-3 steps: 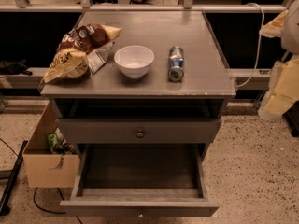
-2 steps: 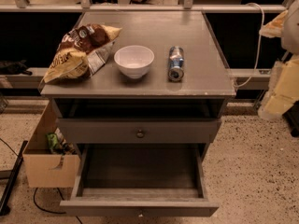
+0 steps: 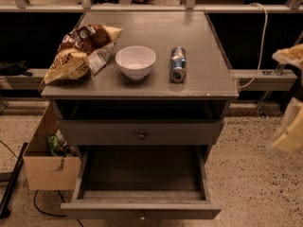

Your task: Close middle drawer

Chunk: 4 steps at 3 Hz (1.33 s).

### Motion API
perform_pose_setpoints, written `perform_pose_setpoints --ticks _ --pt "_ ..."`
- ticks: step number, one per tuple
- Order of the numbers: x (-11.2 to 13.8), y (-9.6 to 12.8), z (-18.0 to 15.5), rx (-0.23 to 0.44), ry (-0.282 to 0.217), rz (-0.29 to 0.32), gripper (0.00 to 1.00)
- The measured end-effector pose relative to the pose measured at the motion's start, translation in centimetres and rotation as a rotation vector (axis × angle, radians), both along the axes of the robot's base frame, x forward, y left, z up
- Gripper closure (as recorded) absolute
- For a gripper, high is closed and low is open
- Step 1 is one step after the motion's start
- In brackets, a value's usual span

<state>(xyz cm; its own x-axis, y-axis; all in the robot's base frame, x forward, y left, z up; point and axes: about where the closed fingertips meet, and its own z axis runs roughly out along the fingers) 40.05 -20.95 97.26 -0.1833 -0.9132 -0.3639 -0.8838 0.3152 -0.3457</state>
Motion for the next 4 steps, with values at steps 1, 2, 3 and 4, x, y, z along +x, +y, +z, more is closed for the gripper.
perform_pose_setpoints --ticks 1,2,3,4 --pt "-3.2 1.3 -4.4 0.124 0.034 0.016 0.0" --pt "-6.1 5.3 -10.0 0.296 0.118 0.093 0.0" --pt "-7.9 8.1 -14.2 0.372 0.194 0.139 0.0" --pt "-10.9 9.2 -16.8 0.424 0.22 0.156 0.27"
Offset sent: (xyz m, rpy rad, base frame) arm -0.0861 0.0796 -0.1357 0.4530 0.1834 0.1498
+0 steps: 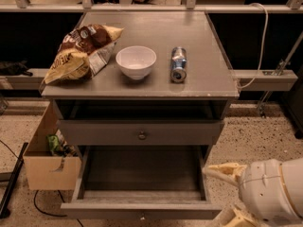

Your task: Close middle drawer

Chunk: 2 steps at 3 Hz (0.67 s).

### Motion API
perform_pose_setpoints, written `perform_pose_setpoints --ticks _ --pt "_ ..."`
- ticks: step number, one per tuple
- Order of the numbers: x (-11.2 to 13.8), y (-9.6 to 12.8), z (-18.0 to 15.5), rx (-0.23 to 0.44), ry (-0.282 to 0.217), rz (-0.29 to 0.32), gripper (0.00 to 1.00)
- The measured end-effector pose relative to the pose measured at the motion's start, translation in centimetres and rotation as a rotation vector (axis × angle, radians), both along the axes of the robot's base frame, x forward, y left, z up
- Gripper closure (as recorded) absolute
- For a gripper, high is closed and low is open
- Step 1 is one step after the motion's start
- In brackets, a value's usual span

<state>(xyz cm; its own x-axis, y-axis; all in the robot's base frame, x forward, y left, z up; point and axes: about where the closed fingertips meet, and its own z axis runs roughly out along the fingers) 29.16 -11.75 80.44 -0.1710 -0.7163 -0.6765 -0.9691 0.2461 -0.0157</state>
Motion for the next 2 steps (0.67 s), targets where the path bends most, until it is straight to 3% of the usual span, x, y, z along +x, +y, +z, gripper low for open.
perform_pose_setpoints --ticks 1,2 --pt "0.0 0.0 0.0 0.0 0.0 0.0 0.5" --pt "-0.03 0.16 -0.35 0.005 0.005 -0.006 0.81"
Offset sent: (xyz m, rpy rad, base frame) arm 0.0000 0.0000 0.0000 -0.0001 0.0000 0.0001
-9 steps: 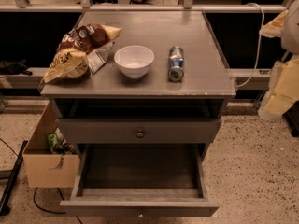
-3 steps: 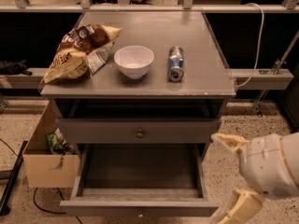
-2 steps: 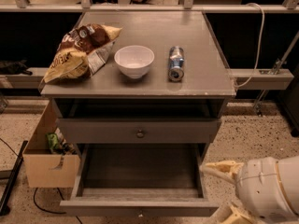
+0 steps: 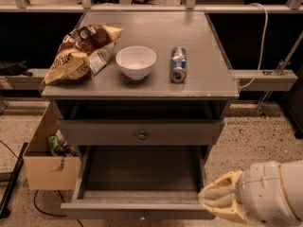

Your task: Close middle drawer

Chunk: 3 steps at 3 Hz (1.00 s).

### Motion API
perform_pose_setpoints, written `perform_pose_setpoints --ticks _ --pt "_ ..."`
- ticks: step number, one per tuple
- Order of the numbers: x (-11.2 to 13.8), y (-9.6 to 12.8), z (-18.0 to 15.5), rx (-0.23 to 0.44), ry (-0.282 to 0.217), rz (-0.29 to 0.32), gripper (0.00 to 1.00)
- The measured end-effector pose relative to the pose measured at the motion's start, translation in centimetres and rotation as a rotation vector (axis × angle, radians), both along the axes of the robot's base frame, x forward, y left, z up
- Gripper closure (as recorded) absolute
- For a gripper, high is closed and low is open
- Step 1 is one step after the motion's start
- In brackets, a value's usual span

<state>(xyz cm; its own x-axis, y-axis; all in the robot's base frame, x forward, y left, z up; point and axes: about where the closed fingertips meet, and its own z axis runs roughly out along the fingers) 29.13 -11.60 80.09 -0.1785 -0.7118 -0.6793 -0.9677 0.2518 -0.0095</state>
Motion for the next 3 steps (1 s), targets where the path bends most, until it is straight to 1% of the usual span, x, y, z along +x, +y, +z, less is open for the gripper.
perform_pose_setpoints --ticks 1,2,3 --pt "-0.2 1.4 -2.9 0.044 0.043 -0.051 1.0" --pt "-0.6 1.2 -7.7 0.012 0.06 -0.067 1.0" --pt "-0.5 -0.6 -11.5 -0.054 0.047 -0.066 1.0"
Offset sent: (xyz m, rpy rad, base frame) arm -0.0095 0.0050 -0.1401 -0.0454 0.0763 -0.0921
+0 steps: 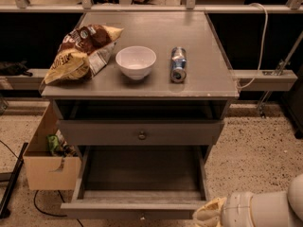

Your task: Close middle drawer

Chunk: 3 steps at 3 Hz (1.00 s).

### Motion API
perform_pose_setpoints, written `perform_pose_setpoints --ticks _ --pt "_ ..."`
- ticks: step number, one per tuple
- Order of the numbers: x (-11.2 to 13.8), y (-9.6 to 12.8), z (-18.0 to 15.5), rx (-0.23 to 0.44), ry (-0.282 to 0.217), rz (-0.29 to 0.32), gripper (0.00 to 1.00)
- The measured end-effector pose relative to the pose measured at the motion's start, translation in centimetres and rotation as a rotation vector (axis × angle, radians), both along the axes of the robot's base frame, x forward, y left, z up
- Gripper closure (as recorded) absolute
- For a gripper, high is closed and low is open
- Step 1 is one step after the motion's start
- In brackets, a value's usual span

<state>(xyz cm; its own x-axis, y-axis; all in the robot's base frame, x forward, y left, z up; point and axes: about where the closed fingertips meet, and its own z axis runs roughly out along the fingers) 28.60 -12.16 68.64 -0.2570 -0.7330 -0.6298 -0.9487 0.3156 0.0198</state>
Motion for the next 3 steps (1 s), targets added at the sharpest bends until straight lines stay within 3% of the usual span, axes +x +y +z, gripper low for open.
perform_pose_setpoints --ticks 1,2,3 --pt "1.3 -3.8 -5.5 -0.042 0.047 -0.017 1.0" --pt "1.3 -3.8 -5.5 -0.042 0.047 -0.017 1.0" --pt "2.8 -3.2 -7.7 -0.031 0.079 -0.013 1.0"
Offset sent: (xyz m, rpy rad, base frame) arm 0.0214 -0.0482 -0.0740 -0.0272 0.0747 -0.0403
